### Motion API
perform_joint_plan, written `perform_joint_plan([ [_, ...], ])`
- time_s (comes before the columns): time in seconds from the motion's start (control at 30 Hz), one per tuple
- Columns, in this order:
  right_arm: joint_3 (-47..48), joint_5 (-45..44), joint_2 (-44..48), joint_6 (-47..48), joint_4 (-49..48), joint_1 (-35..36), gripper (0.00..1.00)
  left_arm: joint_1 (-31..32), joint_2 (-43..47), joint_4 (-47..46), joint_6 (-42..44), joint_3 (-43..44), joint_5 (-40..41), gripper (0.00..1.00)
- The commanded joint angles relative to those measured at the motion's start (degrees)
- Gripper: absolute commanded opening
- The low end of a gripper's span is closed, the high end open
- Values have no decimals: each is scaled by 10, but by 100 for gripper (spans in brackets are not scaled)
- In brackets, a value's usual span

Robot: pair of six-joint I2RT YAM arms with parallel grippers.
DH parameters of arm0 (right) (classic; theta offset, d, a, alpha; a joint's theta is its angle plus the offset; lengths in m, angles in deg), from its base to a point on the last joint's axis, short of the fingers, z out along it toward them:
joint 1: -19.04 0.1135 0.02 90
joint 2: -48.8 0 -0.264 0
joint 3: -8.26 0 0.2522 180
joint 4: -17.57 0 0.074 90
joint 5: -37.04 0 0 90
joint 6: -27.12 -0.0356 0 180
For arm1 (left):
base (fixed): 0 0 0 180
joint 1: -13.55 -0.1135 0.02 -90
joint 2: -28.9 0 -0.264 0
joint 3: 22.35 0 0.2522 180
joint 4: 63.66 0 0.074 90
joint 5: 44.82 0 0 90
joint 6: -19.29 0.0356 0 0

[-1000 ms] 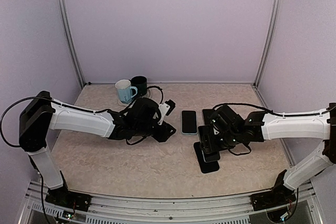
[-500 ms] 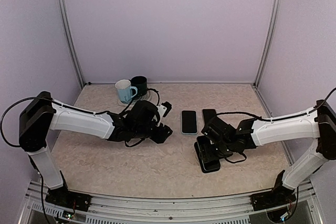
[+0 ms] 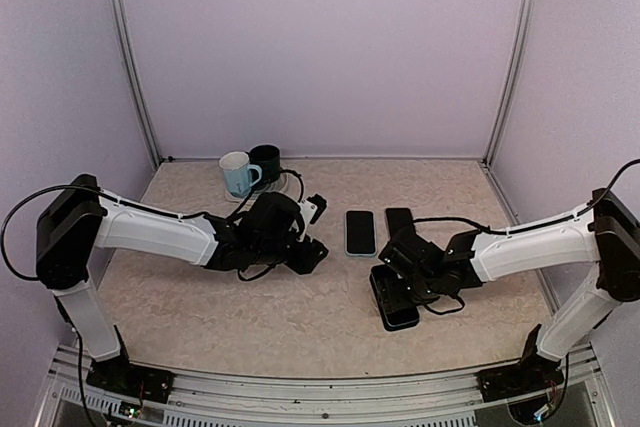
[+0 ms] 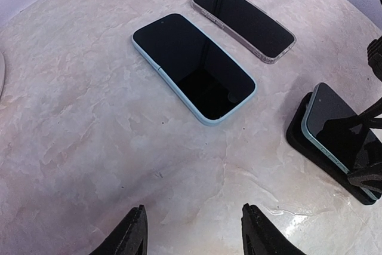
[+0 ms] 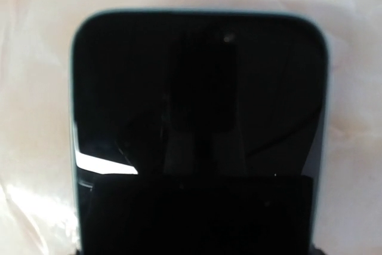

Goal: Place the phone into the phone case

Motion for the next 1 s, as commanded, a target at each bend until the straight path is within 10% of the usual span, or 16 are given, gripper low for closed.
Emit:
perform_joint_plan([
  [0.0,12,-15,13,-30,16,15,40,-3,7,-19,-7,-16,2,54],
  [0.53,27,-34,-29,-11,30,12,51,-2,13,-19,-2,-25,8,54],
  [0.77,53,-8,-40,-19,71,9,97,-2,13,-18,-1,-25,11,54],
  [0.97,67,90,-56,8,95,-20,99,-2,15,-25,-1,-28,7,54],
])
